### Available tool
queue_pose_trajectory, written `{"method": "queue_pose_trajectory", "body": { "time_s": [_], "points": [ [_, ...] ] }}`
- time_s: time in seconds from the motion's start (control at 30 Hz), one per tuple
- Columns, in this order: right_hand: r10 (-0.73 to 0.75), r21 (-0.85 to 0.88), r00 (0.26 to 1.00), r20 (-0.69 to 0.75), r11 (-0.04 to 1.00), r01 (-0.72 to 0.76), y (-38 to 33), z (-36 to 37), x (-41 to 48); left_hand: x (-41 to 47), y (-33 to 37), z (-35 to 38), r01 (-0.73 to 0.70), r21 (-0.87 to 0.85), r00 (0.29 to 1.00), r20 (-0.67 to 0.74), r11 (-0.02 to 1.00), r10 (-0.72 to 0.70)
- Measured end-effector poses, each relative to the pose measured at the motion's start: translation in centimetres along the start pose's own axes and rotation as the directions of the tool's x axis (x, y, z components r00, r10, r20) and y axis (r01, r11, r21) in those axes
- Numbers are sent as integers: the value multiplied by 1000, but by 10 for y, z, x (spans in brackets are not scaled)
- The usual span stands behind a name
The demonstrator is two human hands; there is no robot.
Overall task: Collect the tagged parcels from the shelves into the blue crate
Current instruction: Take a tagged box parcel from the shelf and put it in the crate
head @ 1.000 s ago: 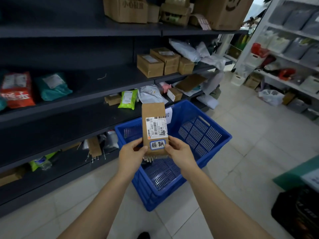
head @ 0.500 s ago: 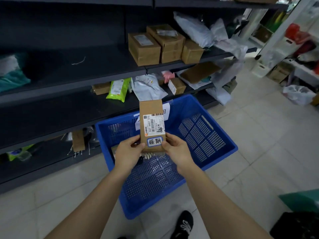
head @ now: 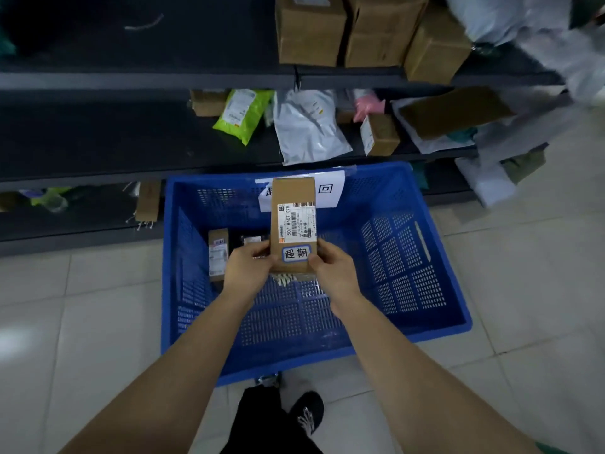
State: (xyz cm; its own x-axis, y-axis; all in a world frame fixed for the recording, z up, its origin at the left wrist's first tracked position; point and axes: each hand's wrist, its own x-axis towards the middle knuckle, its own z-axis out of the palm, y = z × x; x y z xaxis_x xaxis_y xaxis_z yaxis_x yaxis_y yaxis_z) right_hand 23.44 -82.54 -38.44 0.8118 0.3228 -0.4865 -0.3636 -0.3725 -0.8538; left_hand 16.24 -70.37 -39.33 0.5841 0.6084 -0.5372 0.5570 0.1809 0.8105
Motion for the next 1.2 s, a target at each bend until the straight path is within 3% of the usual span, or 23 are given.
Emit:
{"method": "queue_pose_trajectory", "body": {
  "time_s": [0.37,0.63,1.2],
  "points": [
    [134,-82,989,59,988,-129,52,-9,106,87,-37,61,161,11,984,-75,987,-159],
    [160,-210,981,112,968,-134,118,-15,200,166,-95,118,259,-61,953,-146,964,-265],
    [248,-275,965,89,937,-216,330,44,383,345,-284,197,254,69,950,-203,965,-236]
  ]
}}
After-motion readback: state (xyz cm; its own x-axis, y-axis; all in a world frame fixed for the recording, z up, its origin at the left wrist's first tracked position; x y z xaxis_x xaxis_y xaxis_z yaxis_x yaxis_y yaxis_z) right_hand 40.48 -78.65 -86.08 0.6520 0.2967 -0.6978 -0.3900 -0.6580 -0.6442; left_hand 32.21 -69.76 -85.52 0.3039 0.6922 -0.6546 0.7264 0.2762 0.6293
